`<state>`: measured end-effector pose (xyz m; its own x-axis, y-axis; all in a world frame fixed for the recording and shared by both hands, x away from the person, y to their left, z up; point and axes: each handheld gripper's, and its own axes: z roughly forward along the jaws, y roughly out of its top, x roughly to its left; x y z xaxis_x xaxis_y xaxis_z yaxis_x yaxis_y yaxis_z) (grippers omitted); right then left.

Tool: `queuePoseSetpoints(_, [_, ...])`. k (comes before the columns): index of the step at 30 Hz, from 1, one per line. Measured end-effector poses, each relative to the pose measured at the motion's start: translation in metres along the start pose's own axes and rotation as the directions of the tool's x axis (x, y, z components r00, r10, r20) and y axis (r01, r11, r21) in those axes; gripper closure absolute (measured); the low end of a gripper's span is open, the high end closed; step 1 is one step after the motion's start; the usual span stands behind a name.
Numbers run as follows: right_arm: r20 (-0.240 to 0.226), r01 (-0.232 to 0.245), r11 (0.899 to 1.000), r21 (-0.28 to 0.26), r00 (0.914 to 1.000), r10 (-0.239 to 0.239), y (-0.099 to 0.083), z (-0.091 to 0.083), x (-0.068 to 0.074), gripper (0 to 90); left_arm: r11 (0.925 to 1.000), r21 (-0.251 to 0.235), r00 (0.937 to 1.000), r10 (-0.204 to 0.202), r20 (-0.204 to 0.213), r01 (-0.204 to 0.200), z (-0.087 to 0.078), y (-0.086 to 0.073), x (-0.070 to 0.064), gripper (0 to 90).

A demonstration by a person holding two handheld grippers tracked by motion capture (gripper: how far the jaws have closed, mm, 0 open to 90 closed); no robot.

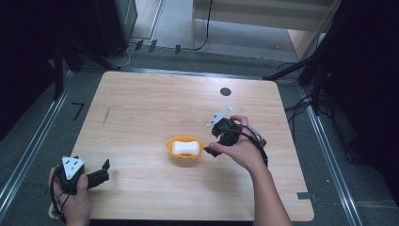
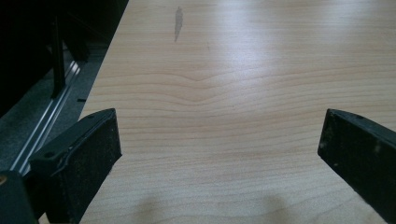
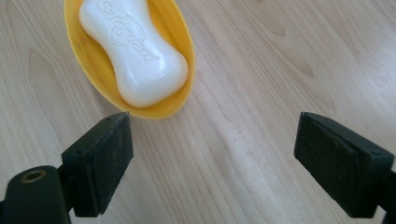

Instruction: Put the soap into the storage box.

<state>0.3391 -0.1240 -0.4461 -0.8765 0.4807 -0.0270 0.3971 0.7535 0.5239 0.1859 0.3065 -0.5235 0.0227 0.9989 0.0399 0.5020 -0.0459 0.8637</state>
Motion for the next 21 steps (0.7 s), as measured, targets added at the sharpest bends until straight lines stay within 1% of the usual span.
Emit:
queuePoseSetpoints(2, [-0.010,-0.025,1.000,-0.003,0.9996,0.025,-0.005,-0.002,-0.002,5.5,1.0000,0.000,1.0000,-0.001,-0.001,0.001,0.000,0.000,0.000,0.0])
queuePoseSetpoints(3, [-0.030,-0.036,0.999,-0.002,0.9989,0.036,-0.009,-0.003,-0.003,1.4,1.0000,0.001,1.0000,0.000,-0.001,0.000,0.000,0.000,0.000,0.0])
queuePoseSetpoints(4, [-0.033,-0.047,0.999,-0.004,0.9984,0.047,-0.011,-0.004,-0.004,1.1,1.0000,0.000,1.0000,-0.001,-0.001,0.001,0.000,0.000,0.000,0.0])
queuePoseSetpoints(6, [-0.030,-0.048,0.999,-0.007,0.9984,0.047,-0.014,-0.005,-0.005,1.1,1.0000,0.000,1.0000,-0.001,-0.001,0.001,0.000,0.000,0.000,0.0])
queuePoseSetpoints(7, [-0.013,-0.060,0.998,-0.005,0.9981,0.060,-0.020,-0.007,-0.005,1.1,1.0000,0.001,1.0000,-0.002,-0.002,0.002,0.000,0.000,0.000,0.0])
queuePoseSetpoints(13, [0.006,-0.108,0.994,-0.017,0.9941,0.108,-0.040,-0.009,-0.009,0.0,1.0000,0.000,1.0000,-0.001,0.000,0.001,0.000,0.000,0.000,0.0])
queuePoseSetpoints(14, [0.006,-0.108,0.994,-0.017,0.9941,0.108,-0.040,-0.009,-0.009,0.0,1.0000,0.000,1.0000,-0.001,0.000,0.001,0.000,0.000,0.000,0.0])
queuePoseSetpoints(15, [0.019,-0.121,0.992,-0.021,0.9924,0.122,-0.047,-0.009,-0.010,0.0,1.0000,-0.002,1.0000,-0.001,-0.001,0.001,0.000,0.000,0.000,0.0])
queuePoseSetpoints(16, [0.022,-0.129,0.991,-0.021,0.9914,0.129,-0.050,-0.009,-0.010,0.0,1.0000,-0.002,1.0000,-0.001,-0.001,0.001,0.000,0.000,0.000,0.0])
queuePoseSetpoints(20, [0.023,-0.149,0.989,-0.020,0.9885,0.149,-0.063,-0.010,-0.011,0.0,1.0000,-0.002,1.0000,-0.001,-0.002,0.001,0.000,0.000,0.000,0.0])
queuePoseSetpoints(21, [0.031,-0.153,0.988,-0.025,0.9876,0.154,-0.067,-0.010,-0.013,0.0,1.0000,-0.002,1.0000,-0.001,-0.001,0.001,0.000,0.000,0.000,0.0])
